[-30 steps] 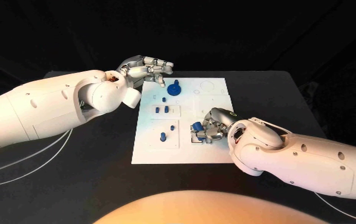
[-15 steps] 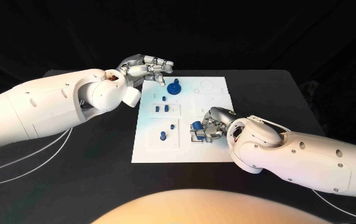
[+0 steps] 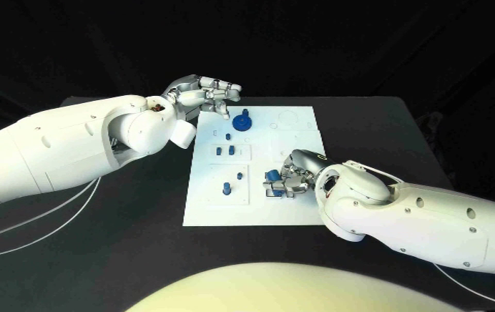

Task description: Assemble the parts on the task board

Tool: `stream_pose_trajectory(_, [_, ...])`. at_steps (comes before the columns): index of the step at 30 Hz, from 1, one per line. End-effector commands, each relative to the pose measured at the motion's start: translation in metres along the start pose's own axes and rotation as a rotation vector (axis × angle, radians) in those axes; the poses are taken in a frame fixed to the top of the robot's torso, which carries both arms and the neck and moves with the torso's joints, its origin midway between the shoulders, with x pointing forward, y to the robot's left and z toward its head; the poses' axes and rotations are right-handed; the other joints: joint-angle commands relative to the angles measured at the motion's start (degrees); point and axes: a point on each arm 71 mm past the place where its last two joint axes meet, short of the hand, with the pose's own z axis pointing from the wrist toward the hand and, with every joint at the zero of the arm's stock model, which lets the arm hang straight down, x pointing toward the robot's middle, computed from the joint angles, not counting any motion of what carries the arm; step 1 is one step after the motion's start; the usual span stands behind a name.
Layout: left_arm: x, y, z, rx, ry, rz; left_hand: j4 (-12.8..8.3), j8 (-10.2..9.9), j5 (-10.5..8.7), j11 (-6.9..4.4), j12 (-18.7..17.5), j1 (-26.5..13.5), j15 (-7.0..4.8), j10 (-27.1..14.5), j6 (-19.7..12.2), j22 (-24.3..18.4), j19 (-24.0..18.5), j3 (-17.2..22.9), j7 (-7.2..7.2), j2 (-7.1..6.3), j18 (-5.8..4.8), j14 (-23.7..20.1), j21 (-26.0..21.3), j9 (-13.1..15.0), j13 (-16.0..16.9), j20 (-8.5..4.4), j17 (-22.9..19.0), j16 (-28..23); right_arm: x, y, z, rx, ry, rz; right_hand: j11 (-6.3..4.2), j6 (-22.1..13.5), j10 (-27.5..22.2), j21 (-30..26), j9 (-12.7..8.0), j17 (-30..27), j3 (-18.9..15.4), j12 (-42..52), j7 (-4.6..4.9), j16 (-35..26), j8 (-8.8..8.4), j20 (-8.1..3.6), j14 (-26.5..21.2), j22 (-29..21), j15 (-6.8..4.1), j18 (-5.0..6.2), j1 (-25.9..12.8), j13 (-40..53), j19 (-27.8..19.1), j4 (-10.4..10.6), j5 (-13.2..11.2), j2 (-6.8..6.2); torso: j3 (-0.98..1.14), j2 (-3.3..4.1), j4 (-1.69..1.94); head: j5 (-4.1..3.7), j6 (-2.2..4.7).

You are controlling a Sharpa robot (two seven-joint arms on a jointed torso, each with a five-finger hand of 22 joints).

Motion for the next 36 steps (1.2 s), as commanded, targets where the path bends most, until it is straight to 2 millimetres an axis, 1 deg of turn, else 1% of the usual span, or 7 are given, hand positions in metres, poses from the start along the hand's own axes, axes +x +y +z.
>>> stream_pose_trajectory(1, [0.003,-0.001,0.0,0.005,0.021,-0.005,0.1,0.2,-0.06,0.03,0.2,-0.3,0.15,-0.3,-0.4,0.0,-0.5,-0.3,0.1,0.38,0.69,-0.4,-0.2,0.1,-0.1,0.02,0.1,-0.2,0.001,0.0,0.0,0.0,0.004,-0.025,-0.06,-0.2,0.3,-0.3,0.2,10.9,-0.5,0.0,-0.32,-0.2,0.2,-0.45,5.2,11.9,-0.46,-0.63,-0.9,0.4,1.5,0.1,-2.1,0.08,-0.02,-0.01,-0.01,-0.07,0.0])
stream_pose_trajectory(7, [0.003,-0.001,0.0,0.005,0.021,-0.005,0.1,0.2,-0.06,0.03,0.2,-0.3,0.15,-0.3,-0.4,0.0,-0.5,-0.3,0.1,0.38,0.69,-0.4,-0.2,0.1,-0.1,0.02,0.1,-0.2,0.0,-0.001,0.002,0.002,-0.003,-0.024,0.0,-0.2,0.3,-0.6,0.9,10.6,-0.9,-0.3,-0.28,-0.5,0.33,-0.44,5.1,11.8,-0.42,-0.57,-3.7,0.4,1.3,0.2,-12.2,-0.28,-0.01,-0.01,0.09,-0.16,0.0])
stream_pose_trajectory(11, [0.003,-0.001,0.0,0.004,0.021,-0.005,0.1,0.2,-0.06,0.03,0.2,-0.3,0.15,-0.3,-0.4,0.0,-0.5,-0.3,0.1,0.38,0.69,-0.4,-0.2,0.1,-0.1,0.02,0.1,-0.2,0.0,0.0,0.001,-0.003,-0.008,-0.02,0.03,-0.3,0.2,-0.7,1.3,10.5,0.6,-0.4,-0.25,-0.5,0.33,-0.4,5.1,11.8,-0.39,-0.56,-6.7,0.4,1.3,0.3,-18.1,-2.34,0.03,0.01,0.08,-0.16,0.01])
stream_pose_trajectory(15, [0.003,-0.001,0.0,0.004,0.022,-0.005,0.1,0.2,-0.06,0.03,0.2,-0.3,0.15,-0.3,-0.4,0.0,-0.5,-0.3,0.1,0.38,0.69,-0.4,-0.2,0.1,-0.1,0.02,0.1,-0.2,0.0,0.001,0.0,-0.011,-0.015,-0.021,0.05,-0.3,0.2,-0.8,1.4,10.6,1.7,-0.4,-0.22,-0.5,0.32,-0.38,5.1,11.8,-0.38,-0.56,-7.6,0.4,1.3,0.3,-19.3,-3.06,0.03,0.02,0.05,-0.14,0.02])
stream_pose_trajectory(21, [0.003,-0.001,0.0,0.003,0.023,-0.005,0.1,0.2,-0.06,0.03,0.2,-0.3,0.15,-0.3,-0.4,0.0,-0.5,-0.3,0.1,0.38,0.69,-0.4,-0.2,0.1,-0.1,0.02,0.1,-0.2,-0.002,0.0,-0.003,-0.025,-0.031,-0.019,0.0,-0.3,0.3,-0.7,1.7,10.6,3.3,-0.4,-0.27,-0.5,0.35,-0.39,5.1,11.8,-0.4,-0.57,-6.8,0.5,1.4,0.1,-16.4,-2.3,0.04,-0.01,-0.02,-0.04,0.0])
stream_pose_trajectory(31, [0.002,-0.001,0.0,0.002,0.02,-0.004,0.1,0.2,-0.06,0.03,0.2,-0.3,0.15,-0.3,-0.4,0.0,-0.5,-0.3,0.1,0.38,0.69,-0.4,-0.2,0.1,-0.1,0.02,0.1,-0.2,-0.008,-0.012,-0.02,-0.055,-0.029,0.018,-0.26,-0.4,0.4,-0.7,2.3,10.7,4.3,-0.4,-0.55,-0.4,0.3,-0.6,5.2,11.8,-0.64,-0.58,1.3,0.7,1.4,-1.5,-3.7,-0.72,0.05,-0.05,-0.04,0.04,0.06])
stream_pose_trajectory(36, [0.001,0.0,0.0,0.0,0.018,-0.004,0.1,0.2,-0.06,0.03,0.2,-0.3,0.15,-0.3,-0.4,0.0,-0.5,-0.3,0.1,0.38,0.69,-0.4,-0.2,0.1,-0.1,0.02,0.1,-0.2,-0.017,-0.035,-0.025,-0.035,-0.034,0.122,0.08,-2.8,-1.1,-3.9,0.8,9.1,6.6,-2.6,0.0,-1.4,-2.51,-0.55,4.8,11.0,-0.49,-0.01,8.8,-0.8,0.2,-4.2,6.1,-0.01,0.01,-0.17,-0.18,-0.4,0.08])
